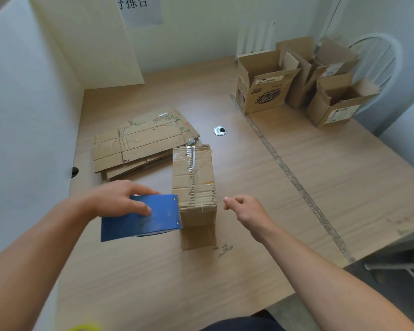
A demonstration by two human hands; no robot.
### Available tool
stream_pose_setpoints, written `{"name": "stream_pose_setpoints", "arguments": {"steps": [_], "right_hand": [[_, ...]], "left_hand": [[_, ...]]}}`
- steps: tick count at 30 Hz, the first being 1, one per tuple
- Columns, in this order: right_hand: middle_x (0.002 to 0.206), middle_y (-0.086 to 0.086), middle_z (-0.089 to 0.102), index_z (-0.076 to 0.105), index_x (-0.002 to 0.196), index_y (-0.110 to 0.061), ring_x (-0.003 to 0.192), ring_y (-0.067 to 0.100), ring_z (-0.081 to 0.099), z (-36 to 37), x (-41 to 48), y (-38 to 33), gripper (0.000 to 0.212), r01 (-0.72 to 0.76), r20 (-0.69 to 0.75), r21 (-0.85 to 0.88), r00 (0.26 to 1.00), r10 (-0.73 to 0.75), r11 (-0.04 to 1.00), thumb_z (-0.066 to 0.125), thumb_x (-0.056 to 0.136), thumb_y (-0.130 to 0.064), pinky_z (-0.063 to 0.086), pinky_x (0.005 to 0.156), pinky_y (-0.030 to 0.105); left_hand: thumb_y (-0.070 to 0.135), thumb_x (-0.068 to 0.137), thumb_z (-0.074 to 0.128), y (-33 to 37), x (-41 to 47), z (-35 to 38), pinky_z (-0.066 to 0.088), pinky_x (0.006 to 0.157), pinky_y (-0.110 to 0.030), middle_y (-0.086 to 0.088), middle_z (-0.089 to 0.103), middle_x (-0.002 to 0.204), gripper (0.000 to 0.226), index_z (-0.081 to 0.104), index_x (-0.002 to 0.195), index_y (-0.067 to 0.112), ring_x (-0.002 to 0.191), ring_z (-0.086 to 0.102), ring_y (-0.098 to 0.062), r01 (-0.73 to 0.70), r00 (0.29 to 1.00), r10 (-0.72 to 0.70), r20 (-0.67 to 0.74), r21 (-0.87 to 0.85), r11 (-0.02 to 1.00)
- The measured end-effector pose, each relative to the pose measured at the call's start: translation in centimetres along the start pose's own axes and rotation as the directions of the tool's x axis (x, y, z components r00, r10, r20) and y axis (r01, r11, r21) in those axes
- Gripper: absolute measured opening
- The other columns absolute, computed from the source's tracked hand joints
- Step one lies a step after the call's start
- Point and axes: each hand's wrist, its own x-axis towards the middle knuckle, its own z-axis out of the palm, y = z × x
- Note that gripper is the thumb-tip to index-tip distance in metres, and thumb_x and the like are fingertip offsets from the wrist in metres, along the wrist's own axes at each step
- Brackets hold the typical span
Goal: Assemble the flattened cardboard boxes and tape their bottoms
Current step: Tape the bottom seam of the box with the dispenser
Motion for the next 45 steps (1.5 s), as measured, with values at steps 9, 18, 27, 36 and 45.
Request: {"name": "stream_pose_setpoints", "arguments": {"steps": [9, 18, 27, 36, 45], "right_hand": [[0.081, 0.007, 0.064, 0.068, 0.068, -0.018, 0.084, 0.019, 0.056, 1.2, 0.4, 0.8, 0.034, -0.062, -0.013, 0.031, 0.998, 0.062, 0.998, 0.062, 0.097, -0.034, 0.039, 0.066, 0.026], [0.099, 0.001, 0.074, 0.072, 0.075, -0.023, 0.104, 0.018, 0.064, 2.7, 0.8, 1.1, 0.032, -0.093, 0.02, 0.008, 0.995, 0.093, 0.996, 0.058, 0.099, -0.039, 0.046, 0.086, 0.031], [0.094, 0.001, 0.062, 0.063, 0.09, -0.019, 0.087, 0.016, 0.057, 2.6, 0.8, 2.0, 0.029, -0.041, -0.019, -0.204, 0.999, 0.038, 0.978, 0.061, 0.095, -0.048, 0.042, 0.071, 0.029], [0.107, -0.003, 0.055, 0.06, 0.086, -0.025, 0.107, 0.016, 0.05, 2.6, 0.0, 0.8, 0.02, 0.186, 0.027, -0.356, 0.982, -0.189, 0.916, 0.065, 0.093, -0.043, 0.04, 0.094, 0.033], [0.103, 0.004, 0.063, 0.061, 0.08, -0.012, 0.098, 0.031, 0.056, 3.1, 0.3, 1.2, 0.021, 0.425, 0.02, -0.684, 0.823, -0.567, 0.593, 0.072, 0.089, -0.027, 0.03, 0.081, 0.035]], "left_hand": [[0.056, 0.068, 0.056, 0.8, 1.3, -0.9, 0.047, 0.099, -0.043, 0.015, 0.064, 0.12, 0.057, 0.057, 0.125, 0.051, 0.106, 0.06, -0.01, 0.05, 0.998, -0.053, 0.041, 0.064, 0.997], [0.039, 0.094, 0.062, 0.2, 3.4, -0.6, 0.048, 0.091, -0.035, 0.014, 0.061, 0.117, 0.035, 0.054, 0.125, 0.051, 0.101, 0.06, -0.008, 0.07, 0.993, -0.079, 0.086, 0.112, 0.991], [0.038, 0.092, 0.063, -0.3, 3.8, -0.4, 0.048, 0.091, -0.036, 0.015, 0.062, 0.116, 0.032, 0.054, 0.116, 0.056, 0.1, 0.058, -0.007, 0.036, 0.996, -0.046, 0.072, 0.136, 0.99], [0.039, 0.091, 0.064, -1.0, 3.9, -0.1, 0.047, 0.09, -0.034, 0.017, 0.06, 0.118, 0.033, 0.052, 0.115, 0.058, 0.102, 0.056, -0.006, 0.024, 0.998, -0.029, 0.058, 0.096, 0.995], [0.036, 0.091, 0.065, -1.1, 3.7, 0.1, 0.044, 0.081, -0.028, 0.013, 0.06, 0.121, 0.04, 0.055, 0.128, 0.049, 0.104, 0.056, -0.009, 0.025, 0.998, -0.028, 0.054, 0.041, 0.999]]}}
